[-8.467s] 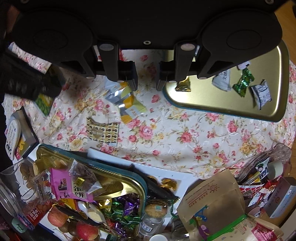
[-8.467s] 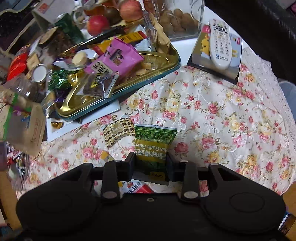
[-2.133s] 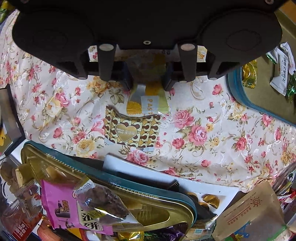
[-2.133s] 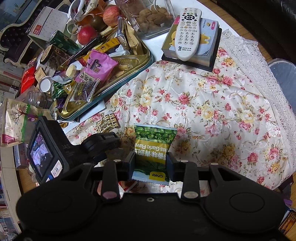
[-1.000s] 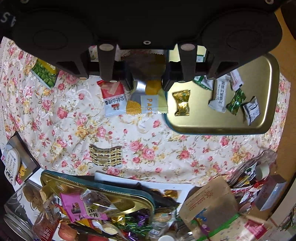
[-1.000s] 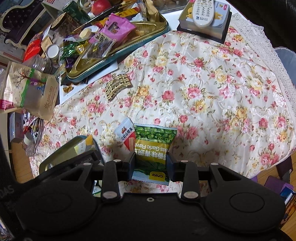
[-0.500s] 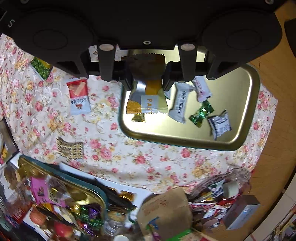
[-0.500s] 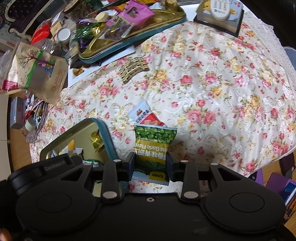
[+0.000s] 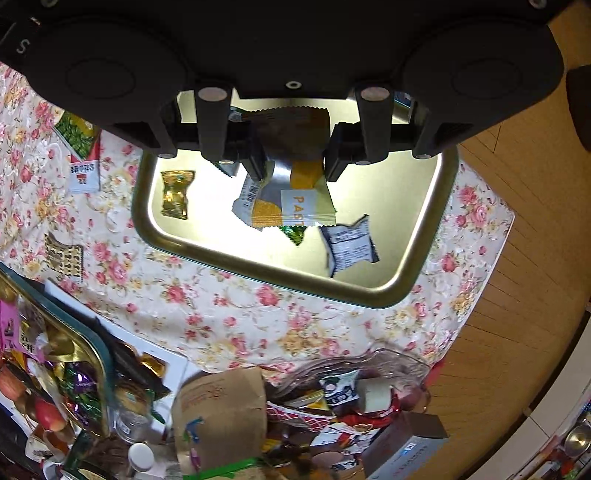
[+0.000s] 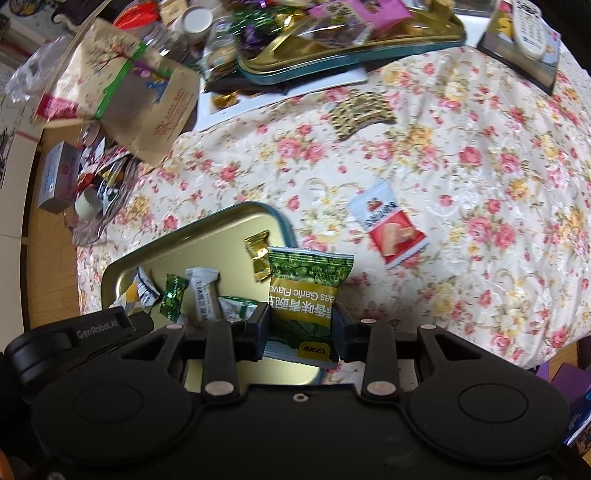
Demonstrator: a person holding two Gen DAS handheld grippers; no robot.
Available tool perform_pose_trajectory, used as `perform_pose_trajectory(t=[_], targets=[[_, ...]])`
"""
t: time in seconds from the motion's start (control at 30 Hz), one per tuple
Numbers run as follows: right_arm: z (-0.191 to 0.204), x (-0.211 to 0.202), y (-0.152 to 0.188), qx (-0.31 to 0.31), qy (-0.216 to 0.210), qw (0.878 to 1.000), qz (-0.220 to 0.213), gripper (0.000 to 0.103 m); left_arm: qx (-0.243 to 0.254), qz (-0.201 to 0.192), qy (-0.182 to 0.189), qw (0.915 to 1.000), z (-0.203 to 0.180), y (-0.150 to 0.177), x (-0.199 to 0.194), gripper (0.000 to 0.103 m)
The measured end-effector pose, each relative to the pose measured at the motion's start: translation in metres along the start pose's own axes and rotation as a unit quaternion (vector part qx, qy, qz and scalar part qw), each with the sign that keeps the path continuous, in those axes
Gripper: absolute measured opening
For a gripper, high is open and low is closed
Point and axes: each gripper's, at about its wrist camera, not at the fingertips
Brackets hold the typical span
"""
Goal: Organize snacks
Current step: 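Open both grippers over the gold tray to drop both packets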
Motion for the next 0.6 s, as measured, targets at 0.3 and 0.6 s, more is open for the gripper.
perform_pose_trajectory(t=[0.3, 0.6], targets=[[0.042, 0.013, 0.01, -0.049, 0.001, 0.999, -0.015, 0.038, -0.005, -0.025, 0.016, 0.9996, 0.034, -0.005, -0.002, 0.045], [0.068, 0.016, 0.018, -0.083, -0.009, 0.996, -0.033, 0.038, -0.023, -0.014, 0.018, 0.9995, 0.049, -0.004, 0.004, 0.046]])
Point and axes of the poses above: each gripper's, at about its wrist camera, not at the fingertips, and x roughly the way its jaws point, z to its left, y to its underside, and after that the axes turned 14 degrees about -z, right-handed
